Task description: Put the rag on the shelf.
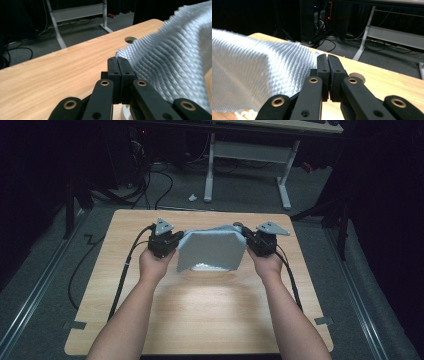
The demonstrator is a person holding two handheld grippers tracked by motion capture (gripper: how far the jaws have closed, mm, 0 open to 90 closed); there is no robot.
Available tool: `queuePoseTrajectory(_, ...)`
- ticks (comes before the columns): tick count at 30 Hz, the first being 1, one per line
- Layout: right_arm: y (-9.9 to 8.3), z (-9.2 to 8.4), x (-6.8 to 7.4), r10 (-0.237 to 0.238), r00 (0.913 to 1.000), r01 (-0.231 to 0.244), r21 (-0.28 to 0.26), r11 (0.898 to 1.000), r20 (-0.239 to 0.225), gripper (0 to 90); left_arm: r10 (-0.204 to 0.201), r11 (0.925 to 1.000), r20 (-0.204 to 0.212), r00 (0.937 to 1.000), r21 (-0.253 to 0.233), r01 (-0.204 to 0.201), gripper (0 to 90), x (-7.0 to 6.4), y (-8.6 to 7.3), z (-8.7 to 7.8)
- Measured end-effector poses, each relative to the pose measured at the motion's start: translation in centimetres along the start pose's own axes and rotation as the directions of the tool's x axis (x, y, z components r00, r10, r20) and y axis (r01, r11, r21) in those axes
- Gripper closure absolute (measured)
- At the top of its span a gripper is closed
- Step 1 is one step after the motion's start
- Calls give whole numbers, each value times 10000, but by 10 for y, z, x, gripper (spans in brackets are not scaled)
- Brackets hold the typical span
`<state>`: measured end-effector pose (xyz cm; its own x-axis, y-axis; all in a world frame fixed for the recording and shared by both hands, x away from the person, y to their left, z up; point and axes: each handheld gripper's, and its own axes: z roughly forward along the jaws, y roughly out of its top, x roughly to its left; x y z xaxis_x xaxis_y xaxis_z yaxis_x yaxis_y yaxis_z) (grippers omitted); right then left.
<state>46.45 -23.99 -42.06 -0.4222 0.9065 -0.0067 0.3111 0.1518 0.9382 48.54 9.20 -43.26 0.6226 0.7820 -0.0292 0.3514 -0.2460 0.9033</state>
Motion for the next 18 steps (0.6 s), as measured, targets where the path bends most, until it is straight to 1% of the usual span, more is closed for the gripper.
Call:
queuePoseTrajectory(5,-7,0,4,-52,10000,53,150,9999,-62,896,-219,9998,168,9996,-13,219,896,0,-8,-2)
queuePoseTrajectory(7,-9,1,7,-143,9999,144,162,9998,-81,895,-170,9999,207,9996,33,170,897,-1,-11,-3)
queuePoseTrajectory(10,-10,2,12,-378,9993,380,257,9989,-74,895,-264,9996,322,9991,83,261,896,-2,-15,-3)
queuePoseTrajectory(13,-14,2,13,-299,9995,301,210,9993,-111,895,-309,9995,392,9988,123,304,896,-2,-19,-2)
queuePoseTrajectory(18,-22,4,8,-153,9999,156,489,9987,-61,895,-302,9991,461,9985,312,288,896,-2,-25,1)
